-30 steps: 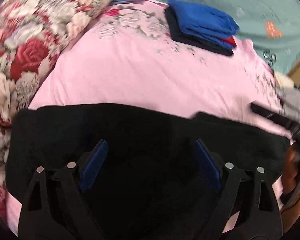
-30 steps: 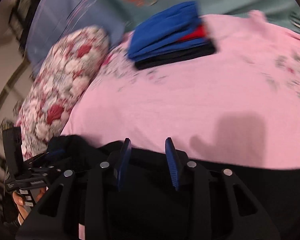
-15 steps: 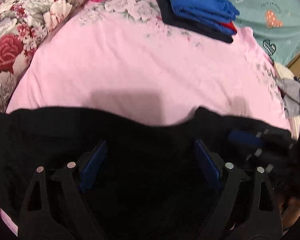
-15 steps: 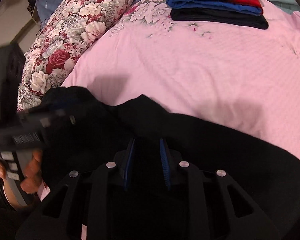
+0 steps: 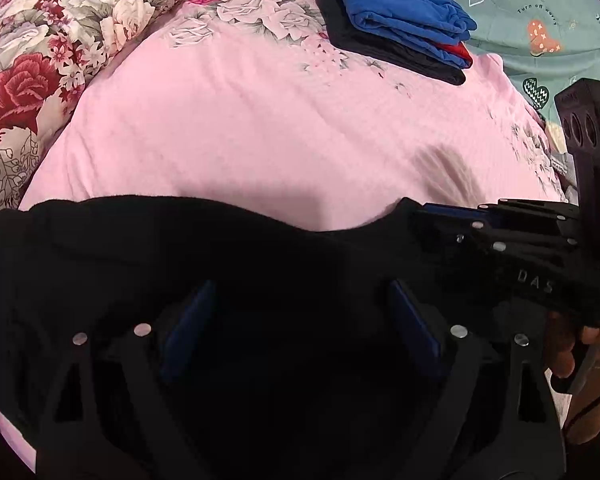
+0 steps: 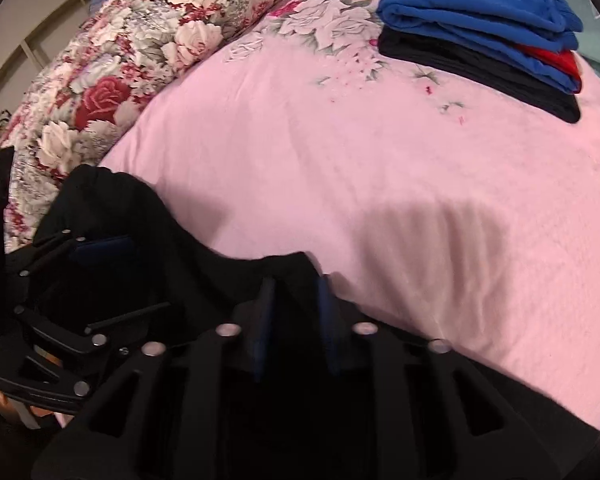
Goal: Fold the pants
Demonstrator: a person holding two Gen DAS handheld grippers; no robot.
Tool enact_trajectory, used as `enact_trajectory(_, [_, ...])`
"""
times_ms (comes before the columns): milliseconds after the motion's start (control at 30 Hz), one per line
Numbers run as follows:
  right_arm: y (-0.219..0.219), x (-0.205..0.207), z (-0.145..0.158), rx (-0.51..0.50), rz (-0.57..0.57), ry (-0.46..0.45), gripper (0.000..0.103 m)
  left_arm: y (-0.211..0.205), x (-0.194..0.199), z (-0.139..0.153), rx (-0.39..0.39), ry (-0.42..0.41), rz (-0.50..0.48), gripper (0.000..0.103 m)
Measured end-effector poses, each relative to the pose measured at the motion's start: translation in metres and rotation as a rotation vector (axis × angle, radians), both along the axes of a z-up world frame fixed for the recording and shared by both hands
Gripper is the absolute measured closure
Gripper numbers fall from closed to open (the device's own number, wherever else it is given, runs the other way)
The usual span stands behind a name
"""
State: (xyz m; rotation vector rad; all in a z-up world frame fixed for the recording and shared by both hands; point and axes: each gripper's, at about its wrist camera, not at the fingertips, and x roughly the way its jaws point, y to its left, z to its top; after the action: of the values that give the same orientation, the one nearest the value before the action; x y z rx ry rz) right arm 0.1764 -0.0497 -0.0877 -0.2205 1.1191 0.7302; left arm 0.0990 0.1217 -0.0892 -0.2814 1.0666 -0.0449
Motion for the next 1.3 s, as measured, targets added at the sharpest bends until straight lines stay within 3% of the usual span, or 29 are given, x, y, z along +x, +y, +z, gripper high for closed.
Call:
enact_trajectory(100, [-0.001,0.003,0.007,0.013,-0.005,-0.031,0.101,0.002,-0.005,0.001,0.008,0.005,-0.002,0.014])
enact_trajectory(233, [-0.011,0.019,0.024,0.090,-0.113,-0.095,0.102,0.012,-0.016,0.003,0.034,0.017,0.027,0.014])
enact_trajectory(333, [0.005,0.026,0.010,0.009,-0.107,-0.152,0.102,0.024,-0.021,0.005,0.014,0.018,0.062,0.014])
enact_trajectory(433, [0.009,0.029,-0.004,-0.031,-0.089,-0.153,0.101,0.031,-0.019,0.004,0.025,0.030,0.090,0.014])
enact_trajectory(467, [0.003,0.031,0.000,-0.026,-0.108,-0.142,0.093,0.035,-0.021,0.005,0.008,0.029,0.096,0.014])
enact_trajectory(500, [-0.006,0.033,0.006,-0.016,-0.143,-0.142,0.077,0.037,-0.022,0.008,0.003,0.026,0.102,0.014])
enact_trajectory(533, [-0.019,0.032,0.014,-0.003,-0.189,-0.160,0.072,0.039,-0.024,0.010,0.003,0.020,0.108,0.014])
enact_trajectory(567, [-0.035,0.029,0.023,0.026,-0.225,-0.180,0.070,0.041,-0.025,0.014,0.005,0.006,0.115,0.014])
enact_trajectory(633, [-0.059,0.017,0.029,0.068,-0.221,-0.131,0.070,0.047,-0.026,0.019,0.006,-0.012,0.127,0.014])
enact_trajectory(700, [-0.072,0.002,0.024,0.098,-0.177,-0.072,0.070,0.053,-0.023,0.017,0.013,-0.005,0.145,0.014])
enact_trajectory(767, [-0.090,-0.012,0.009,0.067,-0.158,-0.018,0.070,0.063,-0.019,0.008,0.018,0.016,0.178,0.014])
enact_trajectory(833, [-0.124,-0.010,0.000,0.068,-0.234,-0.026,0.073,0.067,-0.016,0.000,0.028,0.041,0.190,0.014])
enact_trajectory(967, [-0.238,-0.008,0.016,-0.102,-0.697,-0.219,0.065,0.060,-0.018,0.014,0.071,0.033,0.186,0.014])
enact_trajectory(1000, [-0.267,-0.016,0.023,-0.045,-0.763,-0.222,0.065,0.059,-0.021,0.020,0.067,0.019,0.183,0.014])
enact_trajectory(1033, [-0.299,-0.028,0.031,0.078,-0.796,-0.196,0.065,0.057,-0.024,0.024,0.062,0.003,0.174,0.014])
enact_trajectory(1067, [-0.316,-0.038,0.037,0.136,-0.804,-0.187,0.065,0.053,-0.027,0.030,0.061,-0.018,0.154,0.014])
enact_trajectory(1133, [-0.345,-0.054,0.049,0.088,-0.837,-0.225,0.058,0.046,-0.030,0.036,0.085,-0.036,0.125,0.010])
enact_trajectory(1200, [-0.378,-0.066,0.053,-0.030,-0.903,-0.276,0.042,0.041,-0.031,0.036,0.101,-0.032,0.118,0.010])
enact_trajectory(1300, [-0.432,-0.072,0.041,-0.037,-0.947,-0.181,0.040,0.042,-0.032,0.029,0.067,-0.004,0.123,0.010])
